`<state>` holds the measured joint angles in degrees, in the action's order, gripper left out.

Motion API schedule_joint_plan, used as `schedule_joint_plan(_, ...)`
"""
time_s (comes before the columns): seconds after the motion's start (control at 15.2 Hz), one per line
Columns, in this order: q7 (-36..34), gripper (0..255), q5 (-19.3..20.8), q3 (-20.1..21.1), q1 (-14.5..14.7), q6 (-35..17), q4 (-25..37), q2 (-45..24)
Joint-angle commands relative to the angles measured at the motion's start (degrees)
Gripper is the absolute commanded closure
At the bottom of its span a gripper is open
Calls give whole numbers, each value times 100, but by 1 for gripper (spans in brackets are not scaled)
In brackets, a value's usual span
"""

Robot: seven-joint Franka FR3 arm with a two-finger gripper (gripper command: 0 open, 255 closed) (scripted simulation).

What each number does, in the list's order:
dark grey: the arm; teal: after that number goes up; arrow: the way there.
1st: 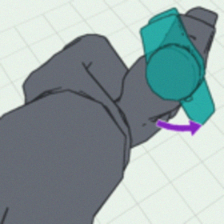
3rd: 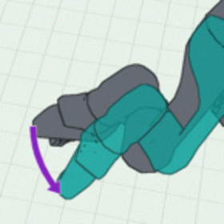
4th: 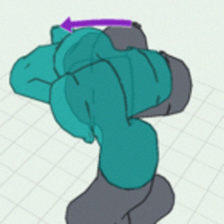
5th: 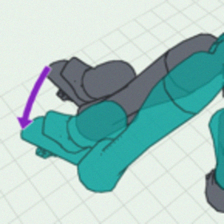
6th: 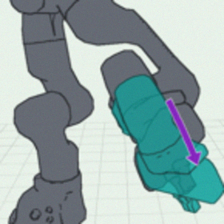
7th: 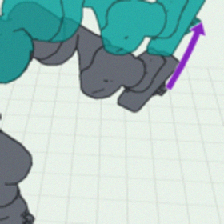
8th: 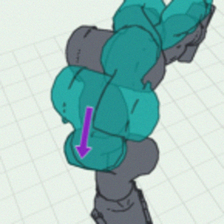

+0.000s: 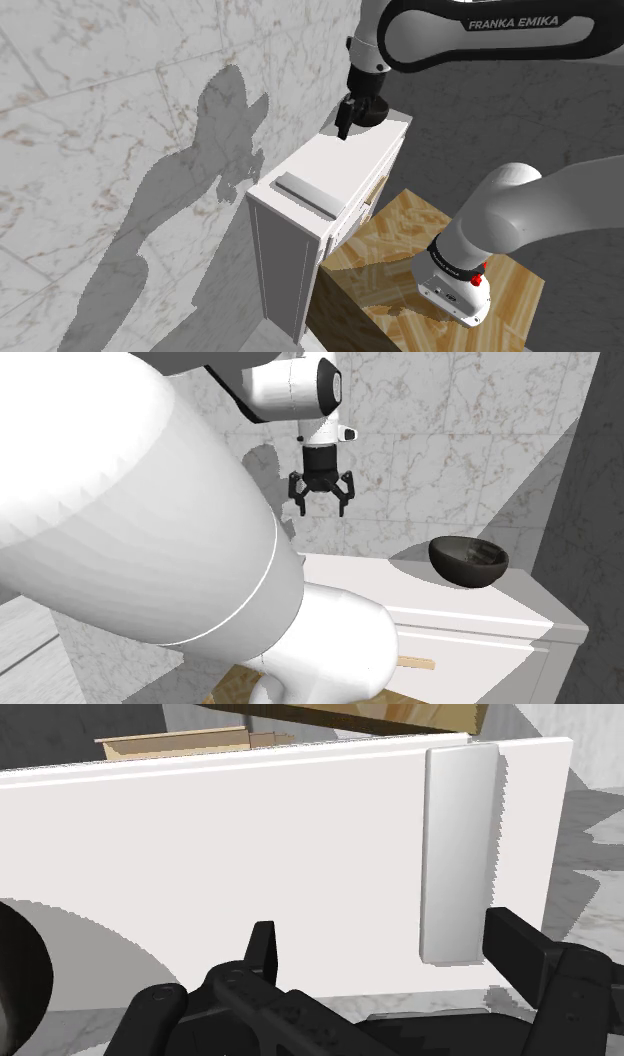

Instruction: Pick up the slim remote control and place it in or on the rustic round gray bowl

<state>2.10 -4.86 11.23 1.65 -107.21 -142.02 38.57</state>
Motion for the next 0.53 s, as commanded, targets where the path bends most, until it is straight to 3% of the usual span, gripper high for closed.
schedule_joint_plan(0.0, -174, 0, -102, 190, 69, -325, -127, -250)
schedule_joint_plan(0.46, -686, 0, -325, 763, 239, -1389, -387, -1253)
